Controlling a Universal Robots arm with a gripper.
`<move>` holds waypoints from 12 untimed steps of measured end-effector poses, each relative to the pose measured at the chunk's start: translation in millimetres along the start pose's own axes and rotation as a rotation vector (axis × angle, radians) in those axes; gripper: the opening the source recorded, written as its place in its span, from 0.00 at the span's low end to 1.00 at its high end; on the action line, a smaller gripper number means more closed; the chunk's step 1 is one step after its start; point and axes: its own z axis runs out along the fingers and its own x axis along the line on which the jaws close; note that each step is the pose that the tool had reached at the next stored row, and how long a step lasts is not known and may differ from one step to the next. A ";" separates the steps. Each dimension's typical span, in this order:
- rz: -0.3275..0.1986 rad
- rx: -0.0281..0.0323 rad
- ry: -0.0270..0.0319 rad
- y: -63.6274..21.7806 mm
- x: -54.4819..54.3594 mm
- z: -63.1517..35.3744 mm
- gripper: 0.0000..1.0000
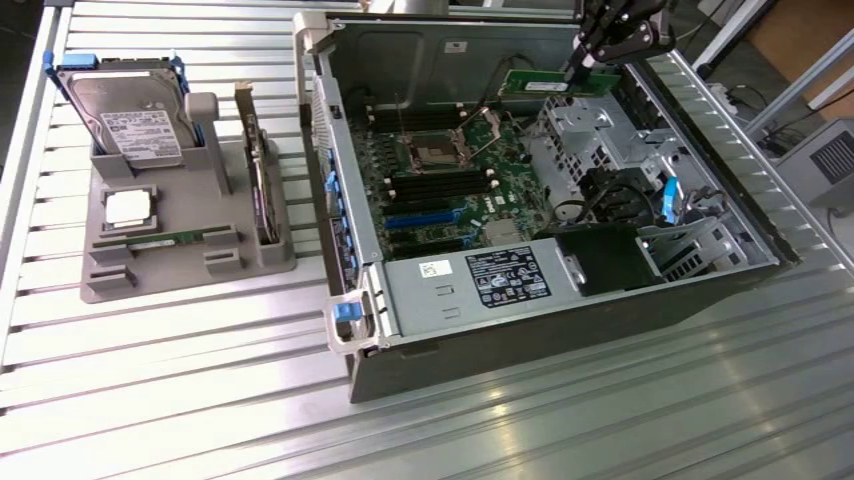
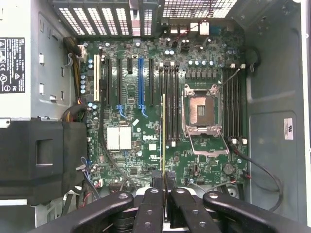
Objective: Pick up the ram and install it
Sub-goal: 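Pick up the ram and move it above insertion slot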
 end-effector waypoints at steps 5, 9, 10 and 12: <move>0.001 0.0000 0.0001 2.6 2.1 2.1 0.12; 0.001 0.0000 0.0000 2.9 2.2 2.5 0.12; 0.001 0.0000 0.0001 2.9 2.2 2.5 0.12; 0.001 0.0000 0.0001 2.9 2.2 2.5 0.12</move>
